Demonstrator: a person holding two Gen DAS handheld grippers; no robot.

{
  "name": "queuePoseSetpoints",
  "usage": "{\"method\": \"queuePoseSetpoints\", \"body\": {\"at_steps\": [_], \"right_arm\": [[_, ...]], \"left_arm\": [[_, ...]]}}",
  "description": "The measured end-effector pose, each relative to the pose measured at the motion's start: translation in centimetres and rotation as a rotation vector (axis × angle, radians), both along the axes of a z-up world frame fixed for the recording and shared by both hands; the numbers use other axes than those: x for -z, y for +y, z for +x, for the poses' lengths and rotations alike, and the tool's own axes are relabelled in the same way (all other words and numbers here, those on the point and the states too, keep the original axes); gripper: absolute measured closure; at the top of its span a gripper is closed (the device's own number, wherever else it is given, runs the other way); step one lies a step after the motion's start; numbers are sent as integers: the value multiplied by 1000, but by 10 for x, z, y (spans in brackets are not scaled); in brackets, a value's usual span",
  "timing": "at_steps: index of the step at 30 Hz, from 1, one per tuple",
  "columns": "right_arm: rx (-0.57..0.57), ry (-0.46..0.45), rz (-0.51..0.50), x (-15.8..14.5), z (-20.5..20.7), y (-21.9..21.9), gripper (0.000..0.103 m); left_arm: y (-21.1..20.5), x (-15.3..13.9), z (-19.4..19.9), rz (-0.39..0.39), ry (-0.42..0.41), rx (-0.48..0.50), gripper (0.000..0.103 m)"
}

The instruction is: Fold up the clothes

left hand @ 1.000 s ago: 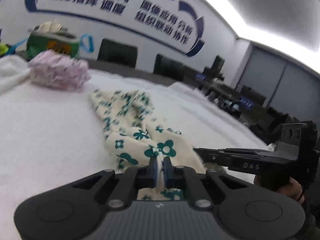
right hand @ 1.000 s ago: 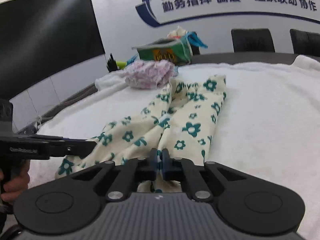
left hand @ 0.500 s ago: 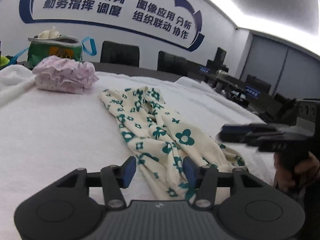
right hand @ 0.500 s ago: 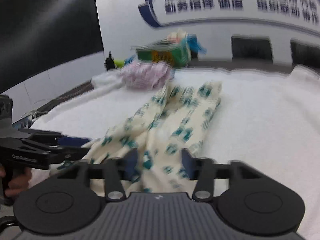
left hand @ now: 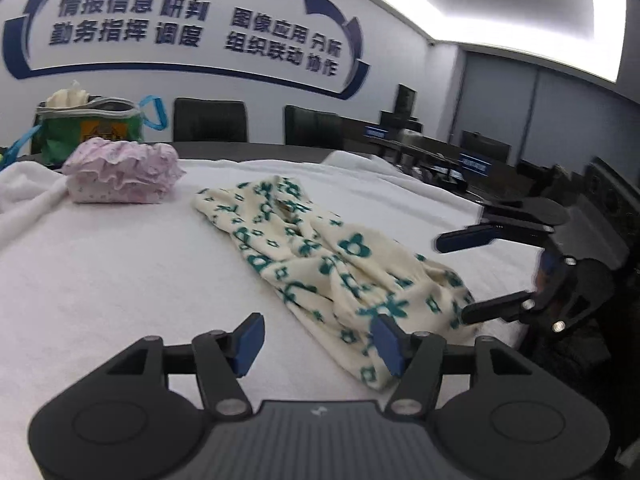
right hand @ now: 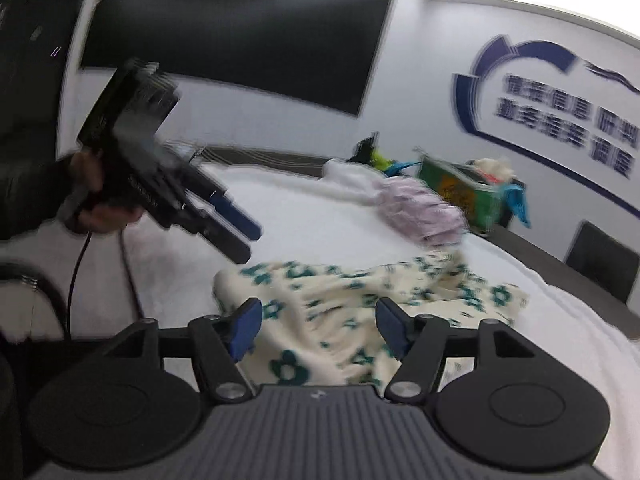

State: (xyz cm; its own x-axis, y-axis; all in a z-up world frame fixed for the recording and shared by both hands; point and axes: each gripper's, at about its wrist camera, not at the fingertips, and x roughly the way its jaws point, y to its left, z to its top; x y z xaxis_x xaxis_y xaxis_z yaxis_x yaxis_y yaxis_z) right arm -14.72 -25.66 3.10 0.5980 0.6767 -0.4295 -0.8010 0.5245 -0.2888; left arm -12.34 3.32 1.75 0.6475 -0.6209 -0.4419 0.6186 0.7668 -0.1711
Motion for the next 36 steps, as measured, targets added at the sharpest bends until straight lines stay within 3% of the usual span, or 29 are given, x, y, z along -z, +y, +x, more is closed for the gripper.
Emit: {"method": "queuePoseSetpoints", "body": {"at_steps": [2,5,7,8,9,10,13,15,19,22,26,27,29,31,33,36], "right_arm": [[-60,-13,-48,6,1,12,36],[-120,-21,-116,14,6,27,36],[-157,-14,-160,23,13,36,39],[-165,14,-160,24,20,37,43],[-168,49,-154,22,28,38,65],[-172,84,-147,21,36,38,73],[-199,188,-118,9,61,32,81],[-219,217,-98,-2,73,26,83],[-238,233,-62,-21,85,18,85],[-253,249,-37,-24,86,15,87],[-230,256,-51,-21,79,12,87],[-213,242,-46,-21,75,8,84],[-176,208,-31,-22,66,-2,65],[-132,116,-31,-17,50,-16,27],[-92,31,-53,-8,36,-27,23],[-55,2,-131,16,30,-25,23]], "left_arm": [[-2,-1,-7,16,-28,44,43],[-10,-4,-17,63,-92,132,33],[-20,-6,-24,127,-147,191,32],[-27,-7,-28,173,-193,221,32],[-34,-6,-31,218,-248,242,31],[-41,-6,-34,265,-301,262,30],[-62,-1,-34,426,-440,312,21],[-77,3,-20,508,-434,339,22],[-101,8,8,543,-429,332,22],[-115,12,20,548,-447,338,29],[-118,17,29,522,-423,398,48],[-118,19,32,515,-407,410,53],[-115,22,37,510,-371,419,54],[-112,24,41,495,-348,418,54],[-109,23,45,479,-329,418,54],[-108,22,48,458,-311,424,54]]}}
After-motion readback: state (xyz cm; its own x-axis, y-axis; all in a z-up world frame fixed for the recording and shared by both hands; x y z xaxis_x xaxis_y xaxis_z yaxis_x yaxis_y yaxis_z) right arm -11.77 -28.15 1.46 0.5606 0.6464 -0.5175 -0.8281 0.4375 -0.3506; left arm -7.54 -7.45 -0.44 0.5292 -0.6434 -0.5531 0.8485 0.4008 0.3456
